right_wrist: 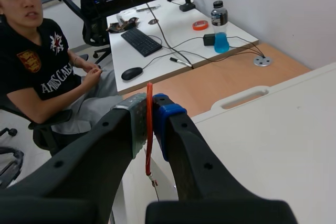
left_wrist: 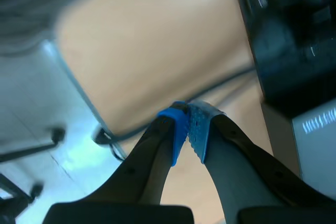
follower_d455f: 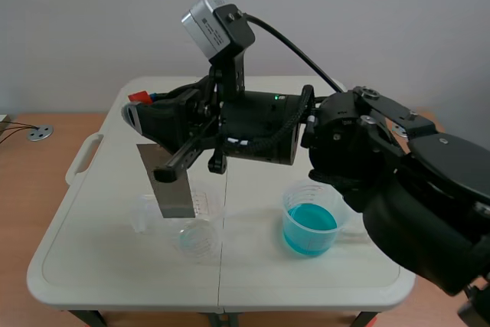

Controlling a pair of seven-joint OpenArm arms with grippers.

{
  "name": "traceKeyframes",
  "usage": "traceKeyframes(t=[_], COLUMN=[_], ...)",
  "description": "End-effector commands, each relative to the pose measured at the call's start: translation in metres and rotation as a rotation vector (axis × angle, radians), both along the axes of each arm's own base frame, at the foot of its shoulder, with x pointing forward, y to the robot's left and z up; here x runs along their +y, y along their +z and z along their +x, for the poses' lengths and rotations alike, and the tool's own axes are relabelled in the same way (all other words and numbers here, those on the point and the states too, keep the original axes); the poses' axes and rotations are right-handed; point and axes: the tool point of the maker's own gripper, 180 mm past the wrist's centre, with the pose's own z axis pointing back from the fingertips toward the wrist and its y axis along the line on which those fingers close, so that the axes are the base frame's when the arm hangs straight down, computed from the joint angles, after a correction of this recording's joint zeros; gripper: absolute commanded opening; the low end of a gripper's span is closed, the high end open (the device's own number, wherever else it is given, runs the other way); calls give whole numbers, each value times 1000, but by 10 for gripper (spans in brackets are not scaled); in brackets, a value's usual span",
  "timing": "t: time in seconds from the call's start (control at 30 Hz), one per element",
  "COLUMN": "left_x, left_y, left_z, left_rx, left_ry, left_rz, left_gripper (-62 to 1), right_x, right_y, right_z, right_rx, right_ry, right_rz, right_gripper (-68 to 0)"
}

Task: Hold the metal plate by the orange handle, dip it into the blue solution, take it out and point at it, then put the plate back in the beaker on the left.
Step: 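Move the plate over the blue solution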

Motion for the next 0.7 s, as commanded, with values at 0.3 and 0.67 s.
traceKeyframes(t=[0.3, 0.67], left_x=[43, 39], left_y=[44, 85], left_z=[71, 118], left_rx=[-211, -364], left_ry=[38, 1], left_rz=[96, 115], left_gripper=[-594, -594], right_x=[-21, -47], right_y=[52, 83], right_z=[-7, -16], right_rx=[-140, -244], right_ry=[-29, -78], right_rz=[79, 86], right_gripper=[-664, -664])
